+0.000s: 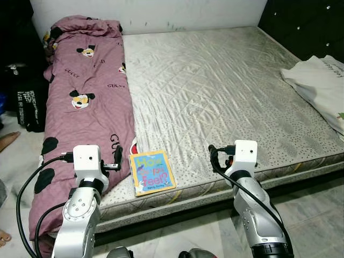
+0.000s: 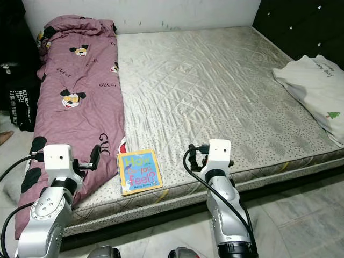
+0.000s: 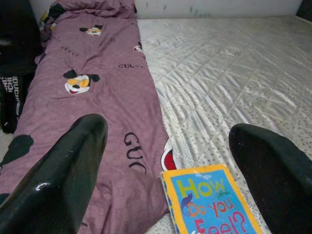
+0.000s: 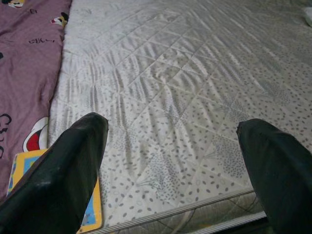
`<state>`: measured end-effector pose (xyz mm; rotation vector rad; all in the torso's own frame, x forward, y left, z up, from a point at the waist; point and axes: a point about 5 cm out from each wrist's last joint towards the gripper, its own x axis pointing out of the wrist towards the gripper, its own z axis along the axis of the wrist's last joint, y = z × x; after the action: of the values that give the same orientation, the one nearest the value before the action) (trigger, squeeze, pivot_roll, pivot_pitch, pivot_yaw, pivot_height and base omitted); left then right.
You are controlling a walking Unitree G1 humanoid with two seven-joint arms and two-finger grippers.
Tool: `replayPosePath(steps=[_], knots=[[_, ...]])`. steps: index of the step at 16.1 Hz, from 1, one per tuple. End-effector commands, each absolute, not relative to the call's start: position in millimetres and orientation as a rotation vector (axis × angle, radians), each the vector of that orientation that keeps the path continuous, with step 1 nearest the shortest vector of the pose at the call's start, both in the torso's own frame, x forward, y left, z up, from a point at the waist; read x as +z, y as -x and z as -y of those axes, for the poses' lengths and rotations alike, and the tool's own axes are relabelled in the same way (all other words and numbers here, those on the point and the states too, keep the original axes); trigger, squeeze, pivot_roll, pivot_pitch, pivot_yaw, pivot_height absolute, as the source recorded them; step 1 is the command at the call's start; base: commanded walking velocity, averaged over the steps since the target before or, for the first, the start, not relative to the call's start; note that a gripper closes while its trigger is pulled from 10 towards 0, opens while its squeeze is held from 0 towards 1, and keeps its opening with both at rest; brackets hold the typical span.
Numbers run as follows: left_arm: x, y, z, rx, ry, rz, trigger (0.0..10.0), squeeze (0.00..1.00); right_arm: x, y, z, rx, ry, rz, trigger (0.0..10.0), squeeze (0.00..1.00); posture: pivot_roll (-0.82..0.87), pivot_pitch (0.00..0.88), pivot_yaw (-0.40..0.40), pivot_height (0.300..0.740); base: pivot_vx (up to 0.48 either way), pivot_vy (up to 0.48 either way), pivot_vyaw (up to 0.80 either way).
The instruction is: Clean up the room
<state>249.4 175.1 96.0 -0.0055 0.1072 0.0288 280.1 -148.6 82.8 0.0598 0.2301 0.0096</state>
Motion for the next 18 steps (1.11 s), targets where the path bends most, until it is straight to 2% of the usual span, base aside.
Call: replayPosePath(steps=[1,8,18], knots=[[95.2,-250.2,-176.6,0.043,0.012,-0.118,10.0,0.0,82.9,-281.7,147.3,0.023,-0.052,-0.236,10.0,0.0,0.01,0.106,-0.031,0.688,0.0,0.0,0.0],[96.0,-252.5,-176.3,0.048,0.016,-0.116,10.0,0.0,83.7,-284.1,147.5,0.027,-0.051,-0.231,10.0,0.0,0.01,0.108,-0.032,0.624,0.0,0.0,0.0],[96.8,-253.7,-175.6,0.044,0.031,-0.11,10.0,0.0,81.5,-285.6,145.3,0.045,-0.032,-0.244,10.0,0.0,0.01,0.099,-0.039,0.624,0.0,0.0,0.0]])
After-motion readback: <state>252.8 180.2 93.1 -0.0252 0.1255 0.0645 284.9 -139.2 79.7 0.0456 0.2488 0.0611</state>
